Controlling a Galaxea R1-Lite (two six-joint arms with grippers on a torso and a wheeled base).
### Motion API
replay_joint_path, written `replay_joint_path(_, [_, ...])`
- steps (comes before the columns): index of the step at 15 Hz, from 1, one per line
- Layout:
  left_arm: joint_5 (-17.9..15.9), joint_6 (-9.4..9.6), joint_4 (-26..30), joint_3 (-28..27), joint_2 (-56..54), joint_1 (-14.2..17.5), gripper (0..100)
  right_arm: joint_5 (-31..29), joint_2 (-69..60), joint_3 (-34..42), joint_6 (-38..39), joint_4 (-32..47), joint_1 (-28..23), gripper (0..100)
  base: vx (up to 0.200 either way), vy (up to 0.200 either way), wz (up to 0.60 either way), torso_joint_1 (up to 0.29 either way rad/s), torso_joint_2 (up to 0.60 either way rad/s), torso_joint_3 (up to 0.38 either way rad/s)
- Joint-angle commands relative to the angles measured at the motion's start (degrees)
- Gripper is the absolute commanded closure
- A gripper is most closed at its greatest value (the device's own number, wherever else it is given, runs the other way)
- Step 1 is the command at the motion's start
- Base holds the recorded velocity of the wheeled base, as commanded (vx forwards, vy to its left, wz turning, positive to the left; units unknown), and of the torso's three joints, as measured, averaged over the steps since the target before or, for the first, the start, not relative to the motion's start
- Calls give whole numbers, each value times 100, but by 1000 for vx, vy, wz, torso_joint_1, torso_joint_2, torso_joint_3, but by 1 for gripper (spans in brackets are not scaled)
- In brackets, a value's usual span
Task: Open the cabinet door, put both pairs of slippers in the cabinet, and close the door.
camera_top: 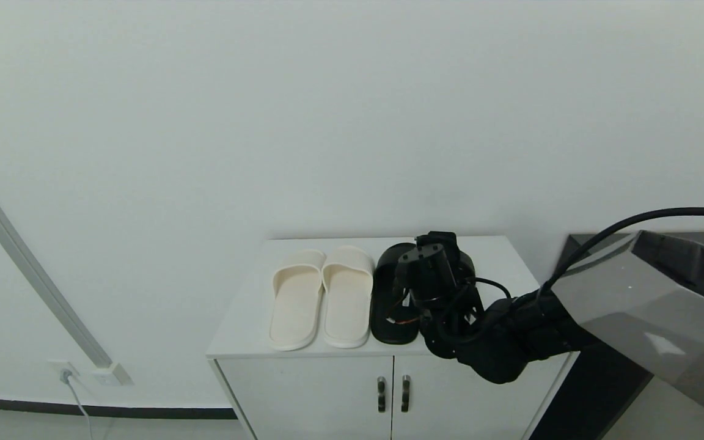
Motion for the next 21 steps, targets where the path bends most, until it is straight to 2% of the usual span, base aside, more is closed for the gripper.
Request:
replay_joint_path(1, [3, -3, -1, 0, 7, -1, 100, 4, 366, -313, -14, 0, -126, 0, 0, 0, 0, 0, 0, 0])
replay_joint_path(6, [3, -3, -1, 0, 7, -1, 100, 4, 831, -1016, -251, -62, -302, 0, 0, 0, 0, 0, 0, 0])
replay_joint_path(8, [3, -3, -10, 0, 7, -1, 100, 4, 911, -1042, -331, -185, -328, 0, 0, 0, 0, 0, 0, 0])
replay_joint_path(9, [3, -3, -1, 0, 7, -1, 100, 4, 963, -1042, -339, -273, -328, 100, 0, 0, 0, 0, 0, 0])
replay_joint_path(18, [12, -3, -1, 0, 7, -1, 100, -5, 585, -788, -436, -343, -328, 100, 0, 0, 0, 0, 0, 0])
replay_joint_path(21, [12, -3, -10, 0, 7, -1, 100, 30, -65, -190, -612, -352, -319, 100, 0, 0, 0, 0, 0, 0])
